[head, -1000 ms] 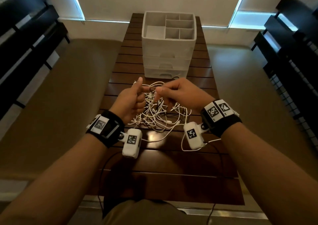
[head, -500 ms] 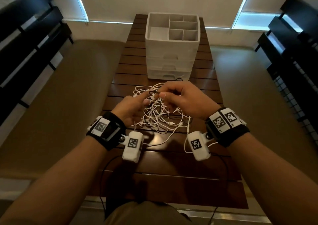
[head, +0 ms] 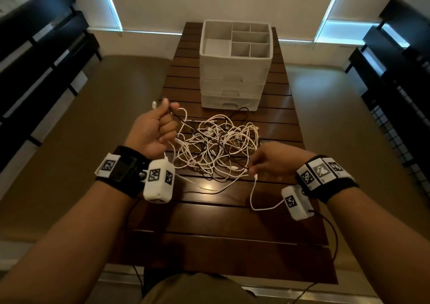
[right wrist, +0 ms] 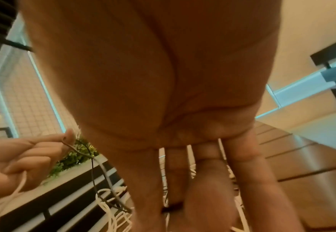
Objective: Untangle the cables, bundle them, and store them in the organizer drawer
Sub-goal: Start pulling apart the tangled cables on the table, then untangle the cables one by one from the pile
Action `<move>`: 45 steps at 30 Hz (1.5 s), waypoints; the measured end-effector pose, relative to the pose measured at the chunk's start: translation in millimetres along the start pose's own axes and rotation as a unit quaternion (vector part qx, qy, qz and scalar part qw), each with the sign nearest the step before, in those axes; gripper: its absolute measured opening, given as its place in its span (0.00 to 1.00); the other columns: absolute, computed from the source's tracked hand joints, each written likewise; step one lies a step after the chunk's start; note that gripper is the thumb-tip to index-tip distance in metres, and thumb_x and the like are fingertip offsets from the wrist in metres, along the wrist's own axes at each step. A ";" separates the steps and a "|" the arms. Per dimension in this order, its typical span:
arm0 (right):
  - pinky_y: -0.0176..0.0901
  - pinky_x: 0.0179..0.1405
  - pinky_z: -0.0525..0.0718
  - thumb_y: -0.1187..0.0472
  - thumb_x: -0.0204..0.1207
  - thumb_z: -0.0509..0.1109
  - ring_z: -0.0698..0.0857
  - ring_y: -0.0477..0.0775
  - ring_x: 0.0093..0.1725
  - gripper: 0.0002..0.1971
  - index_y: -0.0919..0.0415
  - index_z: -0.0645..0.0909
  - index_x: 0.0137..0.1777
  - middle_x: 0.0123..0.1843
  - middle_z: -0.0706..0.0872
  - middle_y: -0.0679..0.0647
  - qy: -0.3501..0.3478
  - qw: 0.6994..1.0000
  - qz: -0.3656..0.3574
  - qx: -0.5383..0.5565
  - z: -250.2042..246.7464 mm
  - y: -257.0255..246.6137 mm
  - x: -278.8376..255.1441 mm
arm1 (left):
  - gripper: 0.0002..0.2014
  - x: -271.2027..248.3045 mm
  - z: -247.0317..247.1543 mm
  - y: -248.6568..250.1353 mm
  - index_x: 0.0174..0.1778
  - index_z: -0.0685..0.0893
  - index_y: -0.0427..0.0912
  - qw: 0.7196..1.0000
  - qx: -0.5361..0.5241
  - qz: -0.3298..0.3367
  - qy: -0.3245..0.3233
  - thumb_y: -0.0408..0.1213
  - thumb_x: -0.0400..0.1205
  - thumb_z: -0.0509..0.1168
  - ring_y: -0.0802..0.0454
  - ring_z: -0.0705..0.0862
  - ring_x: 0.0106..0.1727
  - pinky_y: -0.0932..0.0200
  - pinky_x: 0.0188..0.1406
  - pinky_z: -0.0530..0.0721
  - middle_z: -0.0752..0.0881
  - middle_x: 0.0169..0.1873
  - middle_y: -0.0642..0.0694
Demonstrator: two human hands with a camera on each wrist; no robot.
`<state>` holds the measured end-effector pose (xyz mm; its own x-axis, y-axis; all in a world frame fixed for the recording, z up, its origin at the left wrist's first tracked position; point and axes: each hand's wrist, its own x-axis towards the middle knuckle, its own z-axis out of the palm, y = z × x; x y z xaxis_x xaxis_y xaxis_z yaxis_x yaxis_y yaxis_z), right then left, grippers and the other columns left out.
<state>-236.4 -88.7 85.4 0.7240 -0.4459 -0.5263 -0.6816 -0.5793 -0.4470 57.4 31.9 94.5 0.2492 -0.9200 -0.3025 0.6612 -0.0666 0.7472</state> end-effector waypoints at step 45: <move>0.41 0.48 0.76 0.50 0.88 0.69 0.87 0.55 0.56 0.15 0.58 0.86 0.67 0.56 0.89 0.53 0.027 0.991 0.001 -0.130 32.8 -37.6 40.4 | 0.15 72.2 -14.1 -58.9 0.51 0.85 0.39 0.992 0.089 -0.038 0.087 0.42 0.95 0.57 0.61 0.58 0.15 0.66 0.11 0.56 0.61 0.18 0.55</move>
<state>-184.9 -62.6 57.2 0.7317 -0.4794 -0.4845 -0.6383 -0.7314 -0.2402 46.4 -25.2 20.4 0.3308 -0.8306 -0.4480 0.5521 -0.2147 0.8057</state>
